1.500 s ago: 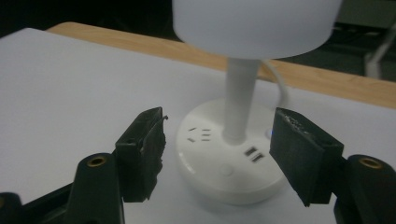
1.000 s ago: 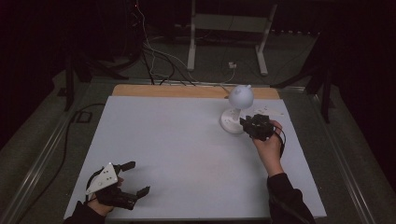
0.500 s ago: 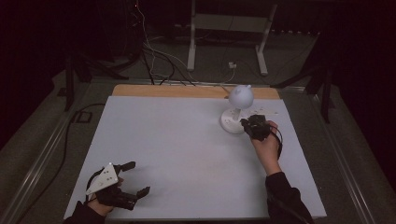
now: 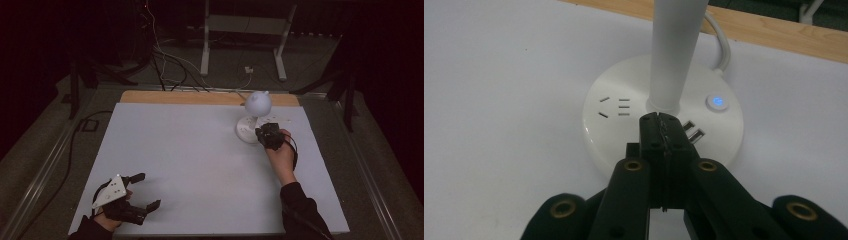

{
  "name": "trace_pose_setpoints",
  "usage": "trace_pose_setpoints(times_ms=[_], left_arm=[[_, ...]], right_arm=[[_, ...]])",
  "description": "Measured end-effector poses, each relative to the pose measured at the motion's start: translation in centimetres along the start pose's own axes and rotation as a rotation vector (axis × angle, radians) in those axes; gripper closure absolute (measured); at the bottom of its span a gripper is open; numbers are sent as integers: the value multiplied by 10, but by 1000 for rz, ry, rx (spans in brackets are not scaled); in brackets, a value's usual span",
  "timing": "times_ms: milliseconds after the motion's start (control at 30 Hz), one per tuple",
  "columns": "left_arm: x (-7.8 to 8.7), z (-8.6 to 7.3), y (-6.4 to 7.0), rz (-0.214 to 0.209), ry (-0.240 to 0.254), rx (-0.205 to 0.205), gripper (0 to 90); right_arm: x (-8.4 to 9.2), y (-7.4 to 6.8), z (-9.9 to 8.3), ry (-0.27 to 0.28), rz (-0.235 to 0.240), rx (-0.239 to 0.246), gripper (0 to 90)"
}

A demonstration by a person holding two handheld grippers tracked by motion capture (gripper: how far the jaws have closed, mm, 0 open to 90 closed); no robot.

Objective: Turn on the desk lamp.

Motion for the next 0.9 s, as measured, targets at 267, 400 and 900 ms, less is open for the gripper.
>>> trace_pose_setpoints(times_ms=[267, 400, 900], left_arm=[[0, 0, 0, -1, 1, 1, 4], [0, 0, 0, -4, -2, -2, 4], [-1, 0, 1, -1, -5, -6, 4]], right_arm=[[-8, -1, -3, -20, -17, 4, 898], [-11, -1, -4, -29, -34, 1, 898], [-18, -2, -5, -45, -49, 1, 898]])
Point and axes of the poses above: each handheld gripper's, and its own axes: x roughly backward along the jaws, z roughly out of its top, y roughly to its right, the point moved 3 cm from there along -x, roughly forward along the jaws, and after that the axes turned 6 degrees about z, right-handed, at the moved point
